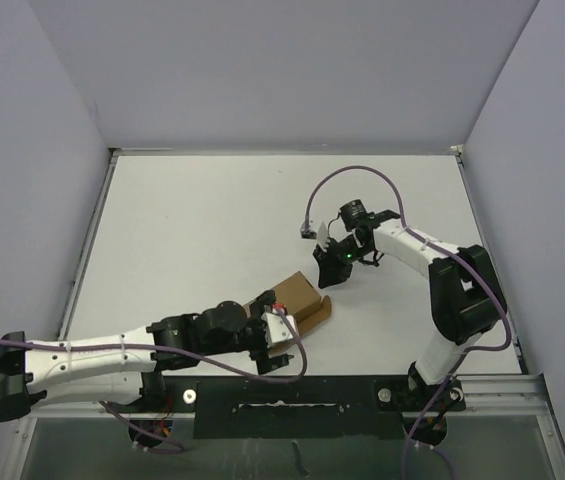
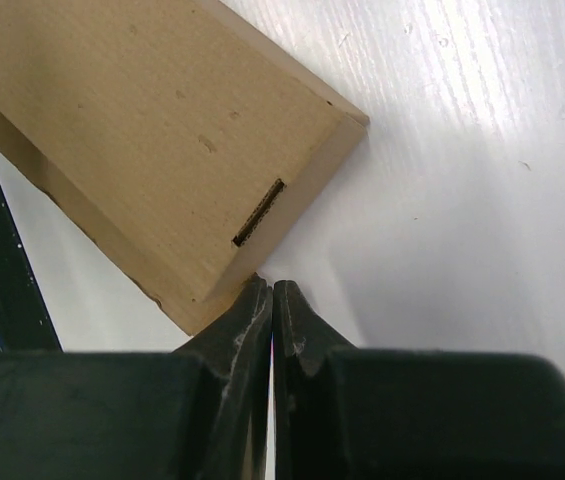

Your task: Fold the paper box

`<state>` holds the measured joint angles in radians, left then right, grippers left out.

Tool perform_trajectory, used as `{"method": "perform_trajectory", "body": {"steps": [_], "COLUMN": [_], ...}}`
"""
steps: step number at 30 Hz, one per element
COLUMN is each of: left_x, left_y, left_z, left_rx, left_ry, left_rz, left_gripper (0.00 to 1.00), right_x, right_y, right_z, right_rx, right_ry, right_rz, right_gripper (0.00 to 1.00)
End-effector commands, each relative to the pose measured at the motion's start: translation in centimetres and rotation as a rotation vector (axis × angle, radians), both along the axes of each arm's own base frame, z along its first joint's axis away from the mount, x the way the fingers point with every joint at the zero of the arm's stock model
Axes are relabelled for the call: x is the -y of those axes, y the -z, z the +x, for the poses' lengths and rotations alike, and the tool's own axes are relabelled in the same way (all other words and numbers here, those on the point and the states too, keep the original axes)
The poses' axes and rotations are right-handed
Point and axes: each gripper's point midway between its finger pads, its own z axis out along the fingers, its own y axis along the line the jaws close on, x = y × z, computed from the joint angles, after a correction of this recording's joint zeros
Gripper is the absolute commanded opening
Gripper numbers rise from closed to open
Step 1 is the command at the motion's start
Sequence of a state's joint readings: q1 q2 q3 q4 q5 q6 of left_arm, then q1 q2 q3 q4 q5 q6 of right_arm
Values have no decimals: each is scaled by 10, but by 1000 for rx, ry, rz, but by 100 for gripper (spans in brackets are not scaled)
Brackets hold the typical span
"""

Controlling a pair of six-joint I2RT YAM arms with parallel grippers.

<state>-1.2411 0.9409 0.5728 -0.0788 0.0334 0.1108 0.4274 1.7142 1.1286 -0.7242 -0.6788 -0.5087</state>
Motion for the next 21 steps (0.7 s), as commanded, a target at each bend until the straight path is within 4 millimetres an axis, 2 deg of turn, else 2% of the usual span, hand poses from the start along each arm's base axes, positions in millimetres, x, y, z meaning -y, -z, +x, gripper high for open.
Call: {"method": "perform_trajectory", "body": {"steps": [1, 6, 11, 21], "left_x": [12, 13, 12, 5], "left_y": [3, 36, 51, 74], "left_z": [-7, 7, 24, 39], "left_rx": [277, 352, 380, 316], "left_ry": [82, -3, -75, -131], "left_rz": [24, 118, 181, 220], "left_gripper": [98, 98, 98, 98], "right_x": [-1, 0, 3, 5], "right_y": [-27, -33, -40, -62], "right_z": [2, 2, 2, 2], "right_rx": [36, 32, 28, 27], "right_ry": [5, 5, 14, 40], "right_rz": [99, 131, 165, 265], "right_gripper": [2, 4, 5, 10]}}
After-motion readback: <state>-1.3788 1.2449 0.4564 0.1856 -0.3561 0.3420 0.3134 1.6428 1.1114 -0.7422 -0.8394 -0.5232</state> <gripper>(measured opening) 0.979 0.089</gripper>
